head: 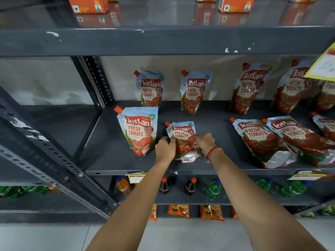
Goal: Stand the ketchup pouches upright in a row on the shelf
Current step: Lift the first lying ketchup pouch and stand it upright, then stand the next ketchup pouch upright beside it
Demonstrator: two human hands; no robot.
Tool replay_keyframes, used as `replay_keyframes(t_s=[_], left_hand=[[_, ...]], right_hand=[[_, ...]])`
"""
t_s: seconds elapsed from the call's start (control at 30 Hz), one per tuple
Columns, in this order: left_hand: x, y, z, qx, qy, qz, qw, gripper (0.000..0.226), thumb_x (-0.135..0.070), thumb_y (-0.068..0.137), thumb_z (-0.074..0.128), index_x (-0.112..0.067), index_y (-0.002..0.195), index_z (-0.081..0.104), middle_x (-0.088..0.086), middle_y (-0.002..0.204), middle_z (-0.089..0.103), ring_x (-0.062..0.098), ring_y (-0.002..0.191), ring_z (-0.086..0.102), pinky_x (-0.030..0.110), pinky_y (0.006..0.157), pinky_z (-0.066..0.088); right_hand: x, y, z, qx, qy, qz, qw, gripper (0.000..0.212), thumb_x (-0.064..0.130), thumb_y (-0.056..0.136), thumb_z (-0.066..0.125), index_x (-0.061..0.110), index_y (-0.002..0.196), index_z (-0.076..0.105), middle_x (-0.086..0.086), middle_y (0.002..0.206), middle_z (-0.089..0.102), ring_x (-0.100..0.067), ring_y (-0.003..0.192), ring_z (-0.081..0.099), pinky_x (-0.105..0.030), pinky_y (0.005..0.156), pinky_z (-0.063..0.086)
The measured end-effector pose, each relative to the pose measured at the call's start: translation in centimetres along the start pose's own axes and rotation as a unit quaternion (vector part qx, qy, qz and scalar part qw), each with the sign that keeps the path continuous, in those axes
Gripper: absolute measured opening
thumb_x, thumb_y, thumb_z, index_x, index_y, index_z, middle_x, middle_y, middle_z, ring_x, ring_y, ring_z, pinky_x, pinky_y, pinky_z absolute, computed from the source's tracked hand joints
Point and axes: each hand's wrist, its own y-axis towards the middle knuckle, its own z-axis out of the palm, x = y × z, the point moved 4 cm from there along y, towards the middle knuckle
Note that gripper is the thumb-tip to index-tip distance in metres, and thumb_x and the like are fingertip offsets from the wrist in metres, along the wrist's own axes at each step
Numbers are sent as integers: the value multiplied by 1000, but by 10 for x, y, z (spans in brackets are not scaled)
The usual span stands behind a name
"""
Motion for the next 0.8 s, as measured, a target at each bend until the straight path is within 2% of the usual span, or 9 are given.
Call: replay_keyframes(t_s=[0.1, 0.17, 0.2, 0.23, 0.3, 0.43, 0.5, 0.63, 0.8], left_hand=[[-5, 8, 10, 49, -130, -163, 977, 45, -30, 93, 46, -2, 128, 48, 18, 132, 54, 34, 118, 52, 36, 97, 41], [-12, 8, 11, 56, -199, -200, 958, 48, -29, 92, 49, -1, 131, 44, 18, 133, 54, 34, 118, 54, 38, 98, 44], [-14, 9, 10, 55, -226, -199, 952, 47, -29, 92, 50, -1, 129, 45, 17, 132, 55, 33, 117, 55, 39, 97, 45], [-20, 10, 8, 60, -245, -185, 950, 45, -29, 93, 50, -1, 127, 47, 16, 130, 57, 32, 115, 56, 38, 95, 47], [-36, 11, 3, 71, -270, -143, 950, 36, -30, 94, 48, -4, 118, 53, 14, 126, 60, 26, 107, 58, 34, 86, 46], [-58, 10, -4, 61, -288, -9, 956, 22, -29, 96, 44, -12, 106, 54, 7, 114, 61, 13, 94, 55, 18, 66, 44], [-52, 12, -2, 52, -264, 44, 962, 24, -30, 95, 44, -11, 105, 57, 8, 113, 64, 13, 95, 58, 15, 65, 44], [-34, 12, 6, 34, -217, 105, 970, 37, -36, 94, 44, -6, 109, 59, 4, 103, 67, 8, 90, 64, 10, 64, 49], [-29, 2, 13, 18, -209, 109, 972, 34, -41, 95, 40, -13, 107, 57, -1, 101, 65, 1, 86, 61, 13, 68, 49]], right_hand=[[-5, -4, 7, 36, 69, 21, 997, 27, 23, 83, 63, -2, 85, 71, -21, 87, 73, -30, 75, 70, -43, 74, 59], [-5, -6, 2, 50, 94, -4, 994, 19, 23, 85, 64, 7, 75, 68, -15, 78, 72, -27, 68, 69, -34, 65, 59], [-4, -8, -1, 54, 111, -27, 992, 14, 22, 86, 64, 9, 80, 64, -10, 75, 70, -19, 62, 67, -26, 57, 55], [0, -10, -5, 51, 137, -56, 988, 11, 19, 87, 64, 10, 88, 60, -6, 74, 67, -11, 56, 64, -21, 52, 52], [11, -13, -14, 47, 191, -110, 974, 15, 15, 87, 65, 12, 95, 53, -6, 78, 66, -7, 52, 62, -20, 55, 53], [29, -23, -29, 39, 219, -199, 954, 19, 11, 86, 64, 18, 97, 50, 2, 84, 67, -7, 78, 66, -18, 65, 56], [30, -26, -31, 37, 209, -221, 952, 21, 13, 87, 64, 16, 102, 50, 1, 88, 67, -4, 83, 65, -14, 67, 55], [10, -25, -23, 54, 214, -208, 953, 23, 21, 88, 62, 7, 105, 54, -9, 105, 69, -19, 98, 68, -29, 83, 57], [-1, -30, -21, 63, 210, -209, 953, 24, 24, 88, 62, 5, 101, 55, -13, 110, 69, -19, 101, 68, -31, 85, 57]])
